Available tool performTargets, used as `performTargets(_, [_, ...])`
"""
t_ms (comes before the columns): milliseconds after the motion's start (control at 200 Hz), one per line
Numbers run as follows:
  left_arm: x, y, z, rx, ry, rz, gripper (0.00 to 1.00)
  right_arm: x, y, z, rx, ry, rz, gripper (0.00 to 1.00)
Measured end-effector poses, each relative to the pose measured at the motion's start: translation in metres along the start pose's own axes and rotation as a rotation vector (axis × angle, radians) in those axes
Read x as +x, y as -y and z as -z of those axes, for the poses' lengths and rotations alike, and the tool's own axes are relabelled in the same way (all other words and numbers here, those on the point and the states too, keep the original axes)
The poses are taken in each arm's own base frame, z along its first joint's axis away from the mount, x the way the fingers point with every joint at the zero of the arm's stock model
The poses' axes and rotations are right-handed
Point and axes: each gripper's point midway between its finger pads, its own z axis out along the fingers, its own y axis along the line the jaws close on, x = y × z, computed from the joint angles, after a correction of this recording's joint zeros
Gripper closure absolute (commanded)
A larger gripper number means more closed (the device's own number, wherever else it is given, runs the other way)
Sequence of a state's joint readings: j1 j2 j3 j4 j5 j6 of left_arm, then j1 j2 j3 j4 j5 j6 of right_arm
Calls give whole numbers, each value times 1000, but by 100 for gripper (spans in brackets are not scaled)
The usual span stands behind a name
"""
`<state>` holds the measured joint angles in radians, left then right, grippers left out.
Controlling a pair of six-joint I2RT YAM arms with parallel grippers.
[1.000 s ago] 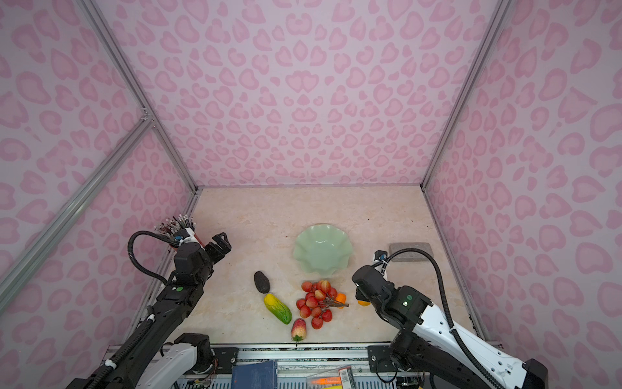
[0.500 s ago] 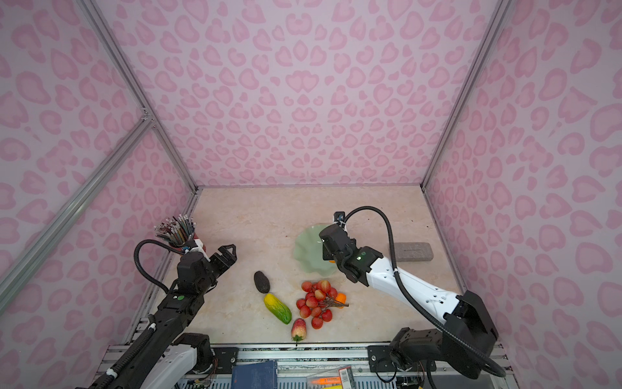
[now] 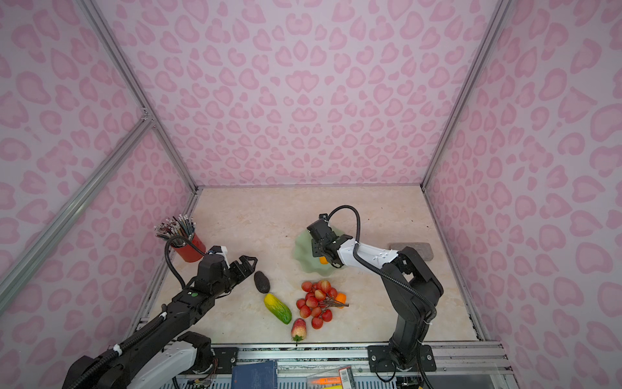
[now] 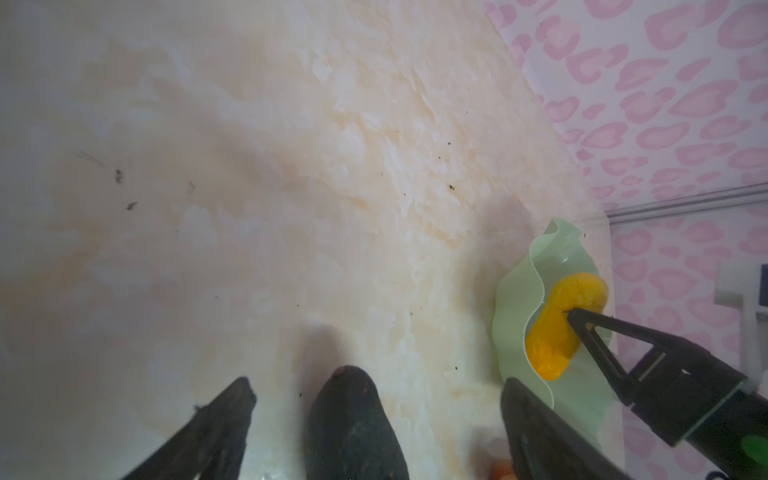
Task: Place and organize the fake fruits in the fruit bowl
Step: 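Place the yellow papaya in the green bowl while the left arm reaches for the avocado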
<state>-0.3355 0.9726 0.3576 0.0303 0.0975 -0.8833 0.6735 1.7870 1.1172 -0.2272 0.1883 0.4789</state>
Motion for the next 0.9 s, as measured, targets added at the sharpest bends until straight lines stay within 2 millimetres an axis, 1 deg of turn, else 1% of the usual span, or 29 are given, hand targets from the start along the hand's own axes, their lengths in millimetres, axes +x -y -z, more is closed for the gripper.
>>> performTargets(65, [9, 4, -5, -3, -36, -14, 6, 0, 1, -5, -1, -13, -4, 40])
performTargets(155, [20, 10, -9, -6, -75, -40, 7, -7, -1, -1, -16, 3, -14, 30])
performTargets(255, [31, 7, -11, -28, -105, -54, 8, -22, 1, 15, -31, 47, -33, 20])
performTargets(375, [43, -4, -10, -72, -136, -50, 8, -49, 8, 40, -62, 133, -77, 13])
performTargets(450, [48, -10, -9, -101, -146, -57, 9, -59, 14, 51, -69, 175, -96, 11])
performTargets(535, [50, -15, -9, -129, -151, -62, 13, -60, 16, 59, -80, 187, -95, 10])
performTargets(570, [50, -16, -10, -138, -152, -66, 17, -60, 18, 61, -83, 188, -97, 9])
performTargets(655, [48, -13, -14, -152, -149, -75, 32, -61, 21, 67, -85, 200, -101, 9])
performTargets(720, [50, -10, -17, -154, -158, -93, 40, -59, 27, 70, -81, 205, -106, 9])
performTargets(785, [52, -8, -20, -160, -165, -107, 45, -53, 32, 71, -75, 199, -110, 9])
performTargets(900, [59, -9, -25, -176, -182, -131, 49, -49, 41, 74, -75, 193, -141, 9])
